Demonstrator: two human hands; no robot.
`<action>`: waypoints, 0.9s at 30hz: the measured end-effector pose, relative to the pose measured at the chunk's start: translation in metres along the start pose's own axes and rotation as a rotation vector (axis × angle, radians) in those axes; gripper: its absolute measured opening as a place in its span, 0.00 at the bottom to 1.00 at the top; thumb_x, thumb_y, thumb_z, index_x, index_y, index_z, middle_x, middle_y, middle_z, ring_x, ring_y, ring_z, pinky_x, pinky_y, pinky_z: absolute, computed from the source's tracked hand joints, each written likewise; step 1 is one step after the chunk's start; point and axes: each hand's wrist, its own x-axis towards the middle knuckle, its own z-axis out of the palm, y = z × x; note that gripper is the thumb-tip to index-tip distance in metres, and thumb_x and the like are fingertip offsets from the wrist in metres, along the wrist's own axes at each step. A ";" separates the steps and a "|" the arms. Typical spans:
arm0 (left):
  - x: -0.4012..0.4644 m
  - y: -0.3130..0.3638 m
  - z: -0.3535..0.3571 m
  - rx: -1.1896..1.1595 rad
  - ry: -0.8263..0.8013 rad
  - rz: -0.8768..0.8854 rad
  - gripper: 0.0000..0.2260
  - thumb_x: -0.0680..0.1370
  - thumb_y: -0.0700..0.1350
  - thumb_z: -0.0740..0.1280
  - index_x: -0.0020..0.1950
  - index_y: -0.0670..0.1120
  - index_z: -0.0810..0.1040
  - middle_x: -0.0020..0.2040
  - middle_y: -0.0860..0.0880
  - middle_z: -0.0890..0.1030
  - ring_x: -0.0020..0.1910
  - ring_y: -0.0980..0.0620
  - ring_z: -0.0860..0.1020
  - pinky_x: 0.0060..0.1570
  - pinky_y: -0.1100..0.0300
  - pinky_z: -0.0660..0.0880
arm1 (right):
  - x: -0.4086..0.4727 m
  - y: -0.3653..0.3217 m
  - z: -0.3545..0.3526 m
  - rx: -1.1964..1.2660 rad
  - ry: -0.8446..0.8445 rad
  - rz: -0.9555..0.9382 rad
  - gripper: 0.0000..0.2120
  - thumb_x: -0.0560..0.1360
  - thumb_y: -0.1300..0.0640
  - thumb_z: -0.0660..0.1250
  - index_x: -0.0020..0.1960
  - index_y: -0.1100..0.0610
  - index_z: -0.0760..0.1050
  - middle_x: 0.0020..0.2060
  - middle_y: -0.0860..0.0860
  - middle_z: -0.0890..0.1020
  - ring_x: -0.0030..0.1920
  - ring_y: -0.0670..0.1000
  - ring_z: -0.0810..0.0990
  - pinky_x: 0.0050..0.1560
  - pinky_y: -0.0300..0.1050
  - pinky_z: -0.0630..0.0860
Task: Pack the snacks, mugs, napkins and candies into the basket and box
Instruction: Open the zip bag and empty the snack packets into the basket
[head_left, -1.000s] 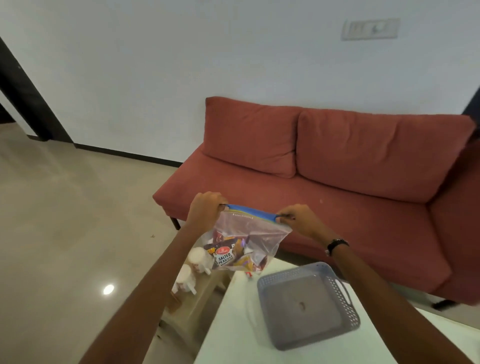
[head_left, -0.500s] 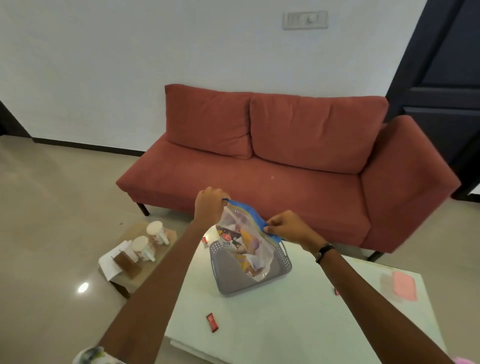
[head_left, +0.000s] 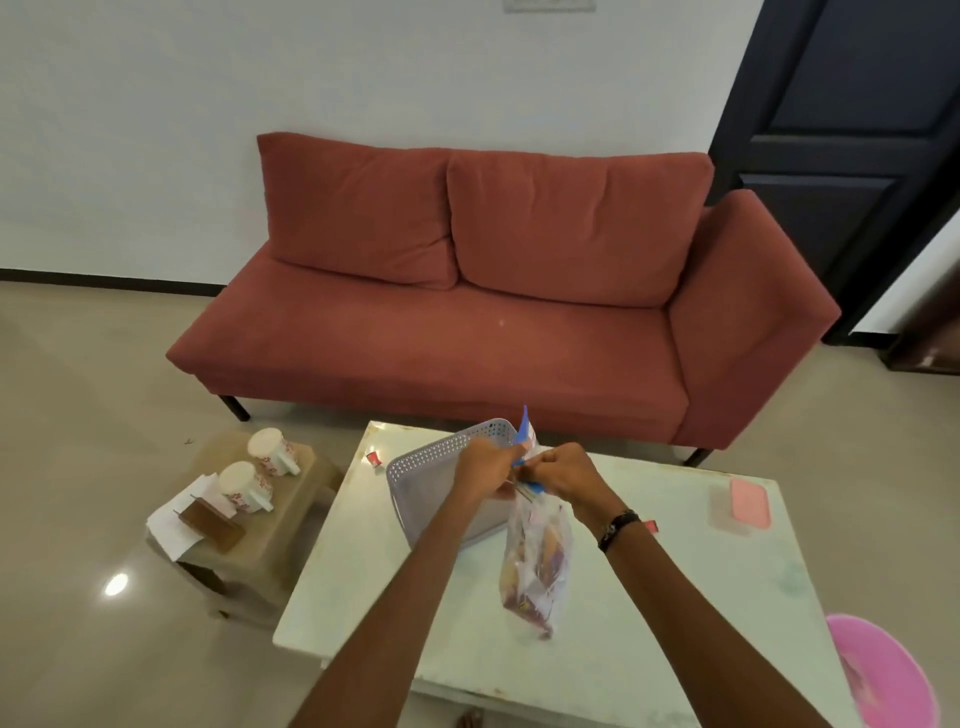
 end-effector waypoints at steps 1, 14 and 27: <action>-0.001 -0.004 0.000 -0.039 -0.021 -0.027 0.11 0.73 0.47 0.70 0.36 0.41 0.77 0.42 0.36 0.83 0.38 0.40 0.82 0.44 0.43 0.81 | -0.004 0.003 0.004 0.020 0.006 0.012 0.14 0.64 0.59 0.75 0.37 0.71 0.79 0.29 0.56 0.76 0.33 0.51 0.72 0.35 0.43 0.69; -0.010 -0.036 -0.051 -0.317 -0.125 -0.125 0.08 0.77 0.36 0.62 0.52 0.34 0.77 0.38 0.42 0.80 0.32 0.52 0.80 0.26 0.66 0.78 | -0.026 0.001 0.058 0.625 -0.127 0.338 0.09 0.71 0.59 0.72 0.50 0.60 0.78 0.40 0.52 0.80 0.38 0.45 0.78 0.32 0.31 0.75; -0.006 -0.054 -0.067 -0.144 0.055 0.056 0.12 0.72 0.36 0.69 0.28 0.42 0.78 0.22 0.54 0.80 0.27 0.54 0.82 0.36 0.59 0.81 | -0.036 -0.010 0.062 -0.004 -0.084 -0.006 0.06 0.75 0.59 0.68 0.39 0.59 0.75 0.39 0.54 0.79 0.37 0.47 0.78 0.37 0.36 0.78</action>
